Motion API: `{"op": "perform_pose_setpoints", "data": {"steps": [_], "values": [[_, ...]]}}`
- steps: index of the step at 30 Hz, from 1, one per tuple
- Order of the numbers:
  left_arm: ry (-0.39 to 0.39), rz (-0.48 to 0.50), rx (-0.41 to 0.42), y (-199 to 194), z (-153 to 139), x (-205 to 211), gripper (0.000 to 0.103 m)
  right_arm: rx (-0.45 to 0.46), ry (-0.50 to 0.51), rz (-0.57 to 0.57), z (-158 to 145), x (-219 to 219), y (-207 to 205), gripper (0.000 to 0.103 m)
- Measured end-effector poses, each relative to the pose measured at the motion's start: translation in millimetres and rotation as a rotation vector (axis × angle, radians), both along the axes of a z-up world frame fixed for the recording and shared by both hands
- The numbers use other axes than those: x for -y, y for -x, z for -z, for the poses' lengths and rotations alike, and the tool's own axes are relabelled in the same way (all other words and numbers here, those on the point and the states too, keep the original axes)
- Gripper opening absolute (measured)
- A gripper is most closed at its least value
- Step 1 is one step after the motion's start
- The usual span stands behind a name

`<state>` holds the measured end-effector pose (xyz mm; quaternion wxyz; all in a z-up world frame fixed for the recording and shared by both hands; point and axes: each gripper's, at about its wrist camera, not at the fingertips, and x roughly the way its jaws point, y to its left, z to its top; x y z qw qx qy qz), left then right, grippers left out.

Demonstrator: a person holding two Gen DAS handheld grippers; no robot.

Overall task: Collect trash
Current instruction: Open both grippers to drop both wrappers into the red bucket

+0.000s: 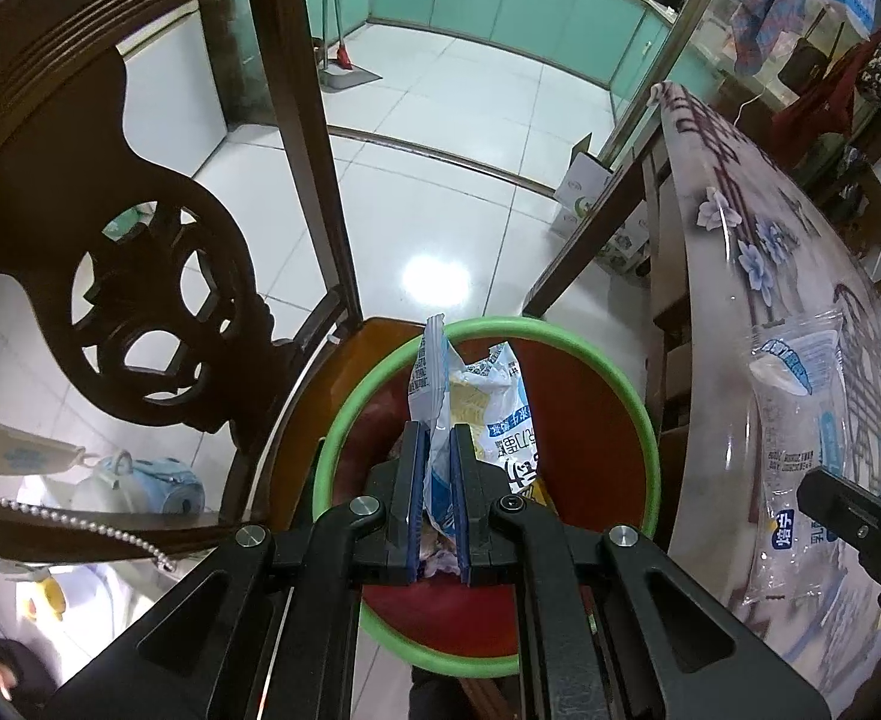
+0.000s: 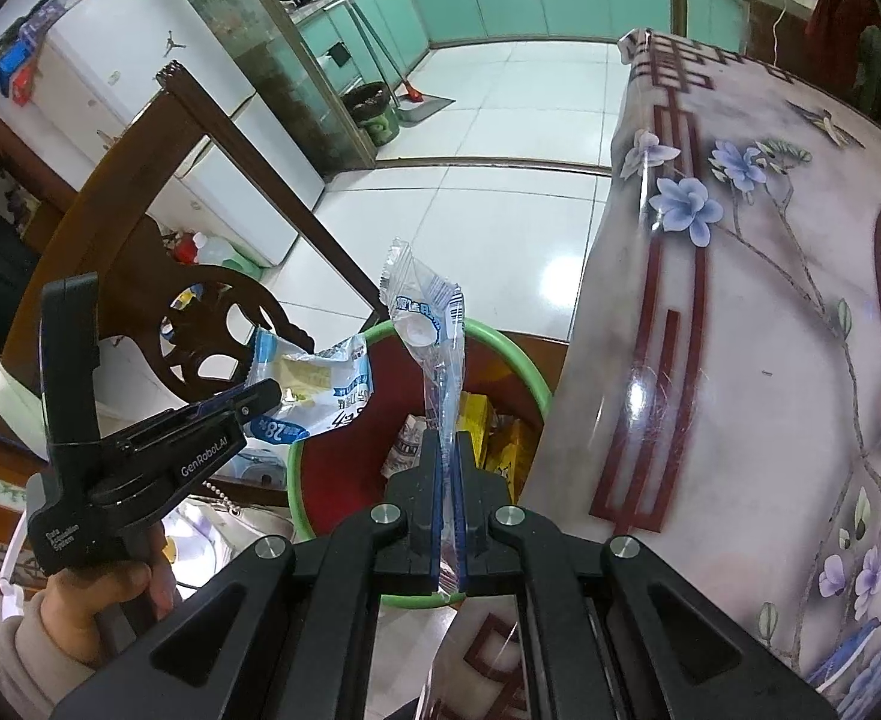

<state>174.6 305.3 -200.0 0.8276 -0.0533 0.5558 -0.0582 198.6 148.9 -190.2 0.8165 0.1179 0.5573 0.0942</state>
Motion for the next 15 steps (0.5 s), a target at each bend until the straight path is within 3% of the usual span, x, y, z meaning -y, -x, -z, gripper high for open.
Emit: {"op": "perform_pose_setpoints", "data": {"steps": [12,14,15], "values": [[-0.022,-0.01,-0.047,-7.4,13.7,-1.2,0.008,-0.016,-0.002,-0.02,8.5,-5.1,-9.6,0.003],[-0.03,-0.011,-0.048,-8.1,11.3,-1.6,0.015,-0.021,-0.021,-0.035,9.8,-6.6,-10.6,0.008],[-0.037,-0.015,-0.043,-8.1,9.3,-1.9,0.034,-0.023,-0.022,-0.043,10.1,-8.4,-11.3,0.021]]}}
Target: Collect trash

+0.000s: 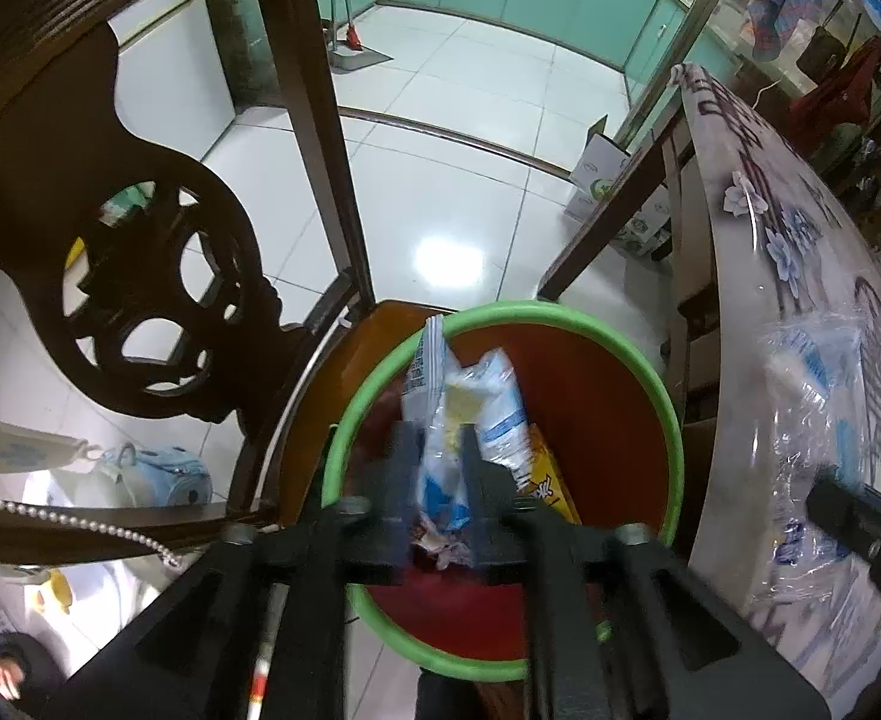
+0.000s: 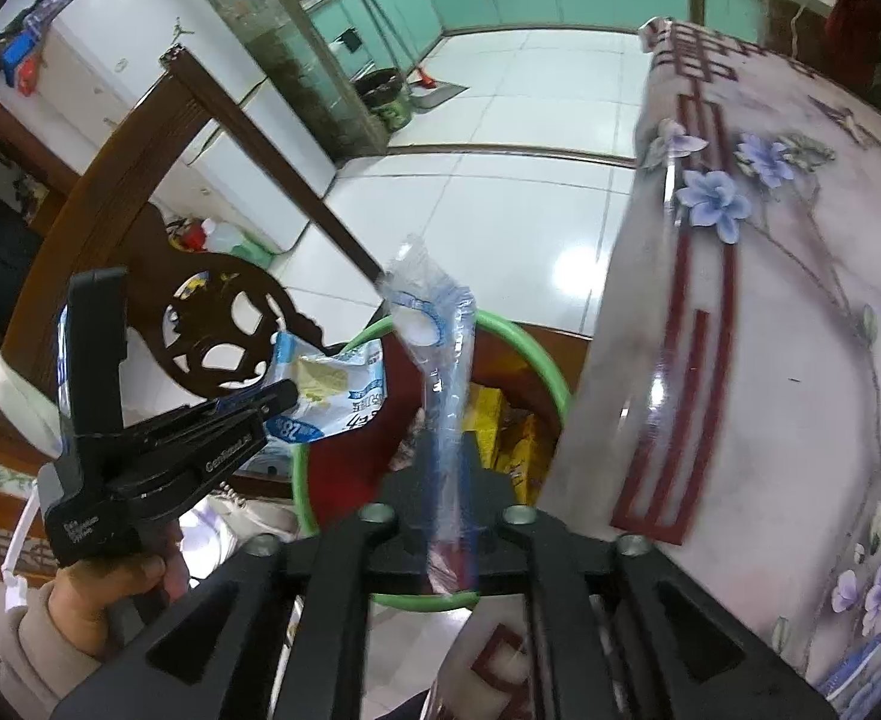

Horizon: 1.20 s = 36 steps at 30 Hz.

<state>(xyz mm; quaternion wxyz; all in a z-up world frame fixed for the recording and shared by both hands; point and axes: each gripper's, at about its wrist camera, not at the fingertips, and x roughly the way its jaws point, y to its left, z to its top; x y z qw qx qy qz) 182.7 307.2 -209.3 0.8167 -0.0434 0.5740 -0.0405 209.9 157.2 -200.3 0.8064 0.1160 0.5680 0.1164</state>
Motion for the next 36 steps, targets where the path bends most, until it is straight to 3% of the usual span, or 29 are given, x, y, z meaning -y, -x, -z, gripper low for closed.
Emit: {"op": "perform_pose_setpoints", "data": {"steps": [1,3,10,15,17,19,20,23,25,28,33,36], "values": [[-0.012,-0.006,0.011,-0.1,-2.9,-0.6,0.065,0.006,0.007,0.0,-0.7,-1.2,-0.3,0.043],[-0.038,-0.033,0.055,1.6,-11.0,-3.0,0.091,0.05,0.015,0.021,-5.4,0.1,1.7,0.069],[-0.019,-0.057,0.105,14.0,-36.3,-1.3,0.091,0.146,0.069,0.032,-31.9,5.7,15.9,0.071],[0.052,-0.077,0.204,46.2,-67.2,9.8,0.091,0.353,0.107,0.072,-73.0,29.4,59.0,0.071],[0.089,-0.092,0.278,65.3,-83.1,15.9,0.092,0.44,0.13,0.083,-87.4,40.0,79.6,0.075],[0.105,-0.103,0.357,83.9,-98.7,23.8,0.102,0.5,0.169,0.083,-98.7,50.4,98.6,0.081],[0.104,-0.107,0.394,91.7,-105.2,27.4,0.103,0.52,0.186,0.081,-103.6,53.8,105.8,0.081],[0.054,-0.119,0.577,129.3,-130.9,50.4,0.103,0.619,0.255,0.079,-117.3,66.9,135.3,0.082],[0.03,-0.125,0.639,144.1,-143.1,66.6,0.103,0.706,0.297,0.074,-129.6,78.4,159.9,0.082],[-0.01,-0.147,0.704,163.2,-165.2,97.5,0.103,0.803,0.283,0.066,-148.4,99.5,190.5,0.087],[0.044,-0.164,0.753,186.2,-189.2,135.2,0.103,0.914,0.214,0.144,-174.0,154.8,236.3,0.09],[0.026,-0.174,0.744,190.3,-197.8,158.0,0.103,0.949,0.147,0.209,-180.7,188.7,255.5,0.103]]}}
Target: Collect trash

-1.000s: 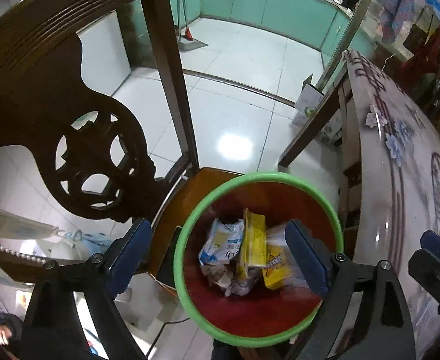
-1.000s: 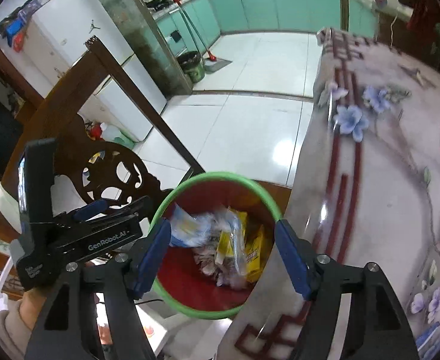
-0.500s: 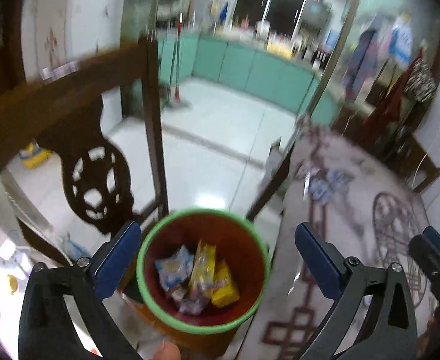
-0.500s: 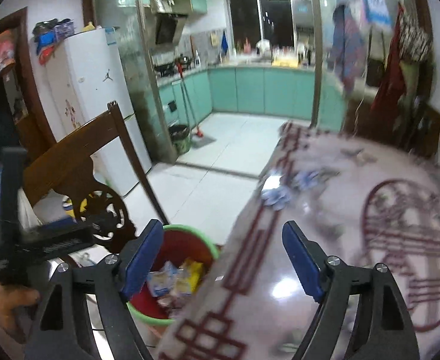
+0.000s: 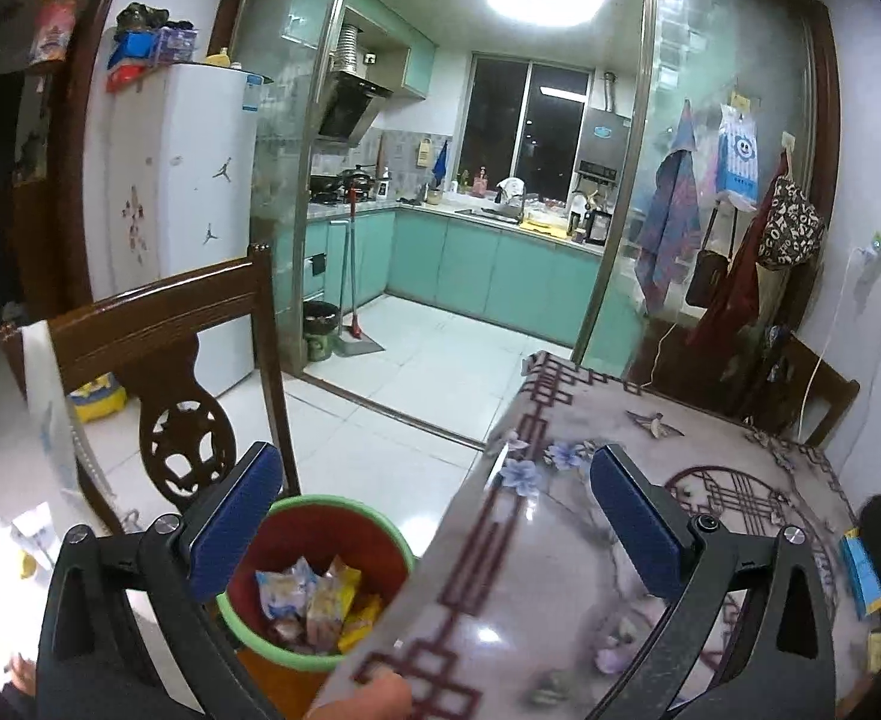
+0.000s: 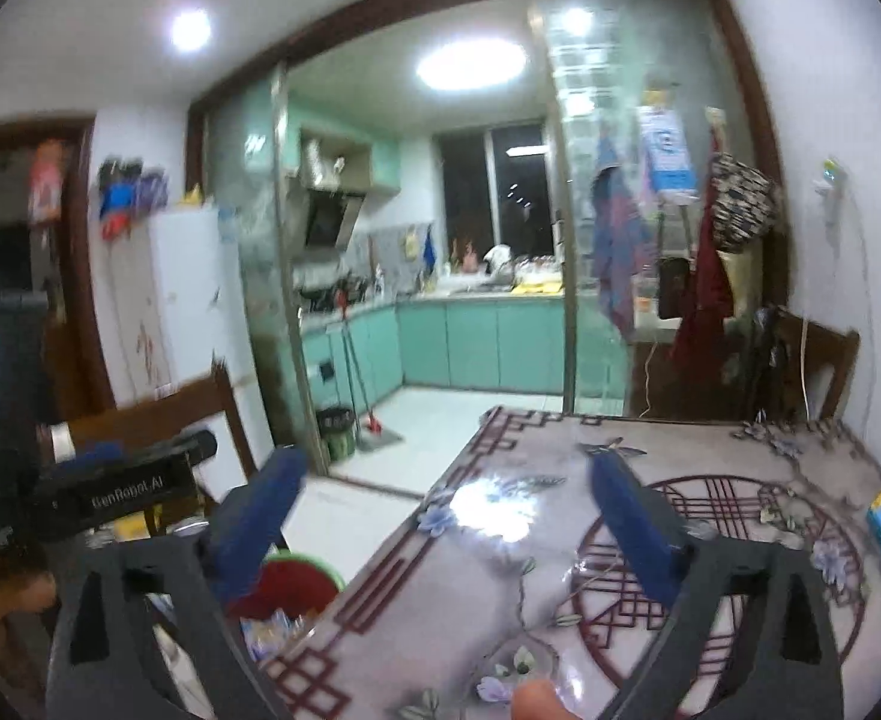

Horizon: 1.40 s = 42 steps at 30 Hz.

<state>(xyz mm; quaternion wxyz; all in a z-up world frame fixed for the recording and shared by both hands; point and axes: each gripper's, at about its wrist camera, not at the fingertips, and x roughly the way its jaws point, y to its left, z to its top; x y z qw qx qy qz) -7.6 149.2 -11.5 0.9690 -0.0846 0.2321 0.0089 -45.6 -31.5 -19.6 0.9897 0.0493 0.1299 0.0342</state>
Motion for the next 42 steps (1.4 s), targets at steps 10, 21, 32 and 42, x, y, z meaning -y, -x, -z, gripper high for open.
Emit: {"op": "perform_pose_setpoints", "data": {"steps": [10,21,32,42], "values": [[-0.012,0.05,-0.004,8.2,-25.1,62.3,0.103,-0.125,-0.1,0.104,-19.5,101.5,16.6,0.103],[-0.037,0.064,-0.036,17.6,-24.0,81.8,0.103,-0.16,-0.129,0.164,-19.0,149.1,19.3,0.102],[-0.065,0.073,-0.063,18.4,-21.3,91.7,0.103,-0.17,-0.104,0.161,-13.5,148.9,14.1,0.102],[-0.089,0.067,-0.1,11.7,-15.7,92.7,0.103,-0.177,-0.085,0.156,-12.6,143.2,12.8,0.103]]}}
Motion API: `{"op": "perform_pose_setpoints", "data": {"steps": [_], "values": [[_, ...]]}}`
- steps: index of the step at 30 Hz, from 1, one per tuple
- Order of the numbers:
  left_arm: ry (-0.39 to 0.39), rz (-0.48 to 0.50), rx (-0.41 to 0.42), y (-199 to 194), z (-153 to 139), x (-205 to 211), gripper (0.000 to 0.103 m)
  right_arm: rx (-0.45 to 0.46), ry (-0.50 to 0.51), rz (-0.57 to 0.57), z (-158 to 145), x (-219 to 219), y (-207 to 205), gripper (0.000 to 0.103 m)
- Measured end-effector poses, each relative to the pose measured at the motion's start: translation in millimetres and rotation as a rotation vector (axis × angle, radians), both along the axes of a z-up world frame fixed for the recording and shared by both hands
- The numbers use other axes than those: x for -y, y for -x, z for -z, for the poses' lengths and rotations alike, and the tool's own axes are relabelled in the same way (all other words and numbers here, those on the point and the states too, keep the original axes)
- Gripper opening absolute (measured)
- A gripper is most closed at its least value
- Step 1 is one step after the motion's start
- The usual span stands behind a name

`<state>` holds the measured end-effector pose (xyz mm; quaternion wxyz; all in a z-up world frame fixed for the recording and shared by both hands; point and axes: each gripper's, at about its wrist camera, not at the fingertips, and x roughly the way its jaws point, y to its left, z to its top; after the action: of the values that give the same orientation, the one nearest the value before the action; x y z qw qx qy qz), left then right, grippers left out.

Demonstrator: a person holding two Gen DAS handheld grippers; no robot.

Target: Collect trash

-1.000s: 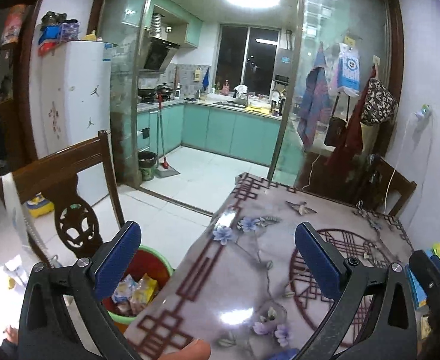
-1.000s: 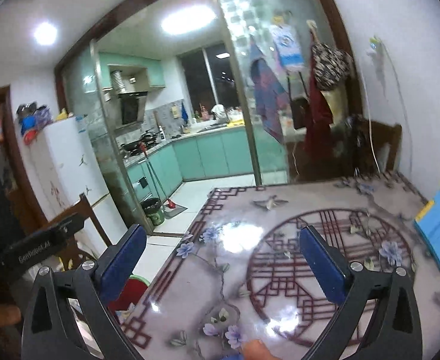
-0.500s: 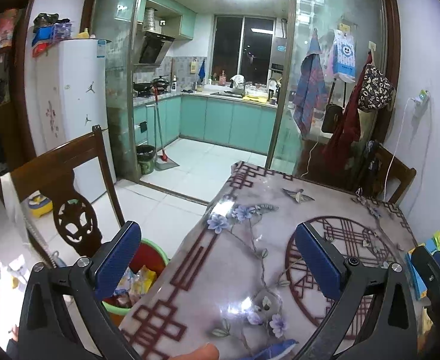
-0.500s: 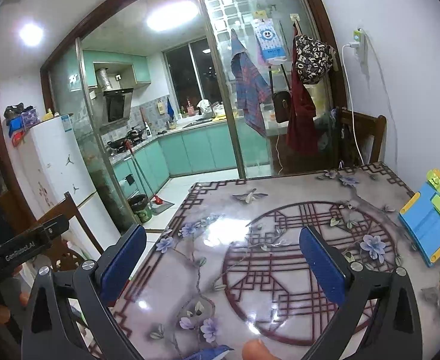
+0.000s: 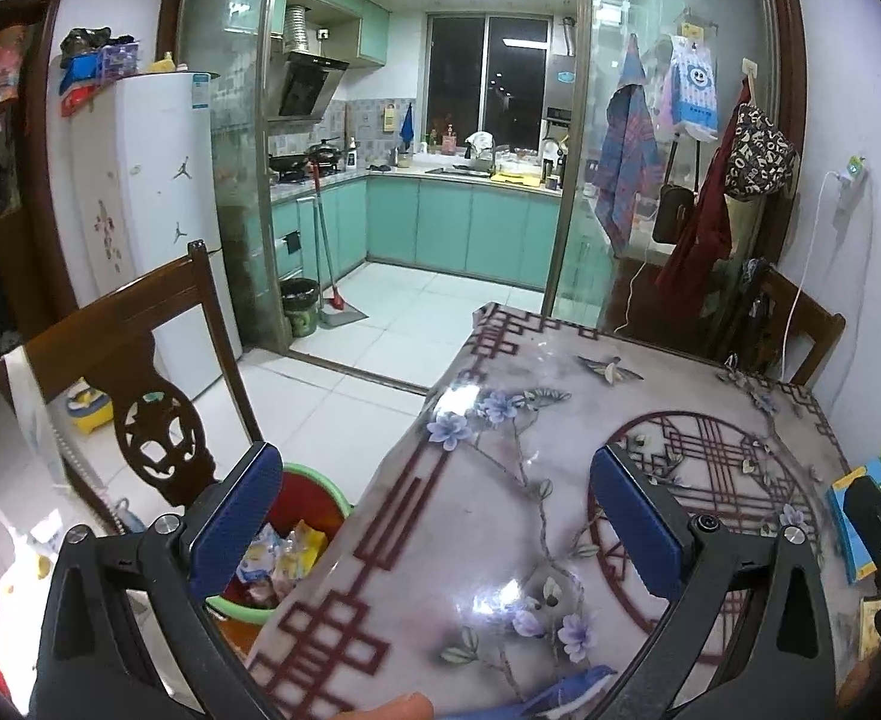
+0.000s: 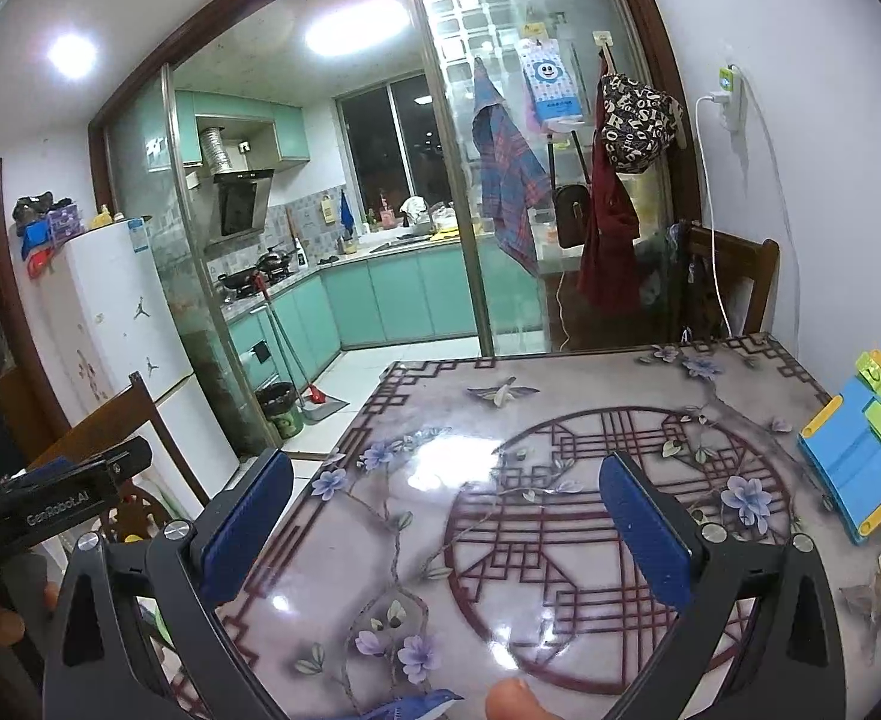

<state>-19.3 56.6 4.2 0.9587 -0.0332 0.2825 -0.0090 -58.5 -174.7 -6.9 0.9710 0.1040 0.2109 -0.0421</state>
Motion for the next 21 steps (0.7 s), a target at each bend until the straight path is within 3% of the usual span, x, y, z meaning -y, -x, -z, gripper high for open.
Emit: {"op": "perform_pose_setpoints", "data": {"steps": [21], "values": [[0.002,-0.005,-0.03,-3.7,6.7,-1.0,0.103,-0.032,0.019,-0.031,6.2,-4.6,-8.8,0.103]]}}
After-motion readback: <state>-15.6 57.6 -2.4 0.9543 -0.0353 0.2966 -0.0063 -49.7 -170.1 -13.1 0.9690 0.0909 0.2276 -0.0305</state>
